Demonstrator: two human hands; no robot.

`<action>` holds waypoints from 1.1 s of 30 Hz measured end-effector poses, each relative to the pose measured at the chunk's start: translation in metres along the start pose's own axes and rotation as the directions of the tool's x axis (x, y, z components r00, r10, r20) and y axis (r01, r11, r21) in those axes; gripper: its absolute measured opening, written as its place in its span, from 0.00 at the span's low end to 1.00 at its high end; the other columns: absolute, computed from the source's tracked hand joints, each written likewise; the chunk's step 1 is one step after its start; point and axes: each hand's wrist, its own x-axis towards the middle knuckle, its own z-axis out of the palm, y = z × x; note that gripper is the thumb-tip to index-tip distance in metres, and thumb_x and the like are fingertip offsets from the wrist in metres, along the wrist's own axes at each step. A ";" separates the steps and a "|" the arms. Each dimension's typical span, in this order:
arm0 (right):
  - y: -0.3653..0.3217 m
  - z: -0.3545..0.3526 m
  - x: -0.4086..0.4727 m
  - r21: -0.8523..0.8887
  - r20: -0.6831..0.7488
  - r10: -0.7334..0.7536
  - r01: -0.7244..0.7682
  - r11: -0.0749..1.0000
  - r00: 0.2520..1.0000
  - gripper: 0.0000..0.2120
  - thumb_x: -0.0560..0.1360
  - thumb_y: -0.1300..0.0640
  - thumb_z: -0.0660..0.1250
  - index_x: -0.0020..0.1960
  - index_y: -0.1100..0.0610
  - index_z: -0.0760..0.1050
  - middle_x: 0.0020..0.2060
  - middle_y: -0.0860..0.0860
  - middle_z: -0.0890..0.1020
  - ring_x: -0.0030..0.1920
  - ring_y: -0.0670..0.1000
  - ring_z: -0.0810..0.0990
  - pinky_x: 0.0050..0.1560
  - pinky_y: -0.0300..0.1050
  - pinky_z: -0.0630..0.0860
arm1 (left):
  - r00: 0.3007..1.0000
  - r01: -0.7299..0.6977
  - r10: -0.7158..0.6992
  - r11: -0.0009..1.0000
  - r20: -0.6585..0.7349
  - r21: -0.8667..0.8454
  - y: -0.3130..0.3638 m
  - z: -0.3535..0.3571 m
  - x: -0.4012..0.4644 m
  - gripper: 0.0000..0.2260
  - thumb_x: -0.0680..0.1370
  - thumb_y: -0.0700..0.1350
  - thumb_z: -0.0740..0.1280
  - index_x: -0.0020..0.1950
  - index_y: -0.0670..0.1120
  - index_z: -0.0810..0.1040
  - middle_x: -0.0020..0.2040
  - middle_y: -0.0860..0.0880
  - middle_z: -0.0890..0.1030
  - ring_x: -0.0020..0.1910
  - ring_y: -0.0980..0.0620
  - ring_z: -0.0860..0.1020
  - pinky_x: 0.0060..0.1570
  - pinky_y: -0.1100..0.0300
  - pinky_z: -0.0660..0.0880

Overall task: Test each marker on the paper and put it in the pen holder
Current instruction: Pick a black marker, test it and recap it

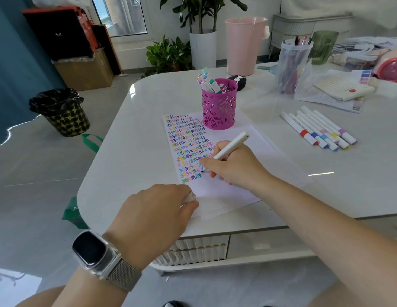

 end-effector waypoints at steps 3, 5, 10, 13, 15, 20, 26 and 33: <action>0.001 0.001 0.001 -0.001 -0.011 -0.002 0.002 1.000 1.000 0.14 0.72 0.52 0.71 0.34 0.54 0.69 0.27 0.48 0.81 0.23 0.40 0.72 0.29 0.40 0.68 | 1.000 -0.003 0.003 1.000 0.004 0.005 0.001 0.000 0.000 0.12 0.79 0.58 0.54 0.41 0.54 0.68 0.34 0.54 0.71 0.37 0.54 0.72 0.37 0.60 0.66; 0.001 0.002 0.000 -0.005 -0.011 -0.007 0.007 1.000 1.000 0.14 0.72 0.53 0.71 0.34 0.54 0.69 0.27 0.48 0.81 0.24 0.40 0.73 0.29 0.40 0.68 | 1.000 -0.002 0.002 1.000 0.003 0.009 0.001 0.000 0.000 0.12 0.79 0.58 0.54 0.41 0.54 0.68 0.34 0.54 0.71 0.37 0.54 0.71 0.37 0.60 0.66; 0.000 0.002 0.000 -0.026 0.000 -0.010 0.010 1.000 1.000 0.15 0.72 0.52 0.72 0.33 0.54 0.68 0.28 0.48 0.81 0.27 0.43 0.75 0.29 0.38 0.68 | 1.000 0.002 -0.002 1.000 0.007 0.008 0.001 0.000 0.001 0.12 0.79 0.58 0.54 0.41 0.54 0.69 0.34 0.54 0.71 0.38 0.53 0.72 0.36 0.60 0.65; -0.002 0.000 0.000 -0.037 0.017 0.009 -0.008 0.999 1.000 0.14 0.72 0.52 0.72 0.34 0.55 0.69 0.27 0.47 0.81 0.27 0.45 0.76 0.26 0.36 0.68 | 1.000 0.001 -0.001 1.000 0.009 0.003 0.001 0.000 0.001 0.12 0.79 0.58 0.54 0.39 0.54 0.67 0.34 0.54 0.71 0.38 0.53 0.72 0.36 0.59 0.65; -0.002 0.000 0.000 -0.035 0.018 0.012 -0.012 0.999 1.000 0.14 0.71 0.53 0.72 0.34 0.55 0.69 0.27 0.47 0.80 0.26 0.44 0.75 0.25 0.35 0.68 | 1.000 0.000 0.000 1.000 0.009 0.003 0.000 0.000 0.001 0.12 0.79 0.58 0.54 0.40 0.54 0.68 0.34 0.54 0.71 0.39 0.53 0.73 0.37 0.59 0.66; -0.002 0.000 0.001 -0.054 0.002 0.009 -0.009 0.999 1.000 0.13 0.71 0.53 0.71 0.34 0.54 0.69 0.28 0.48 0.80 0.25 0.43 0.74 0.28 0.38 0.69 | 1.000 -0.006 0.006 1.000 0.009 0.014 0.000 0.001 0.002 0.11 0.79 0.58 0.54 0.43 0.54 0.70 0.35 0.54 0.71 0.39 0.53 0.73 0.37 0.59 0.66; -0.004 -0.001 0.000 -0.051 0.033 0.030 -0.028 0.998 0.999 0.12 0.72 0.53 0.71 0.36 0.54 0.69 0.28 0.47 0.80 0.23 0.39 0.75 0.23 0.32 0.67 | 1.000 -0.008 0.008 1.000 0.009 0.007 0.000 0.001 0.002 0.11 0.79 0.58 0.54 0.44 0.54 0.70 0.34 0.54 0.71 0.38 0.53 0.72 0.37 0.59 0.66; -0.005 -0.003 0.000 -0.059 0.043 0.039 -0.036 0.998 0.998 0.13 0.71 0.54 0.71 0.35 0.55 0.68 0.26 0.49 0.80 0.23 0.42 0.73 0.27 0.38 0.69 | 1.000 -0.007 0.007 1.000 0.003 0.000 0.000 0.000 0.001 0.11 0.79 0.58 0.54 0.45 0.54 0.71 0.36 0.55 0.73 0.40 0.53 0.73 0.39 0.59 0.68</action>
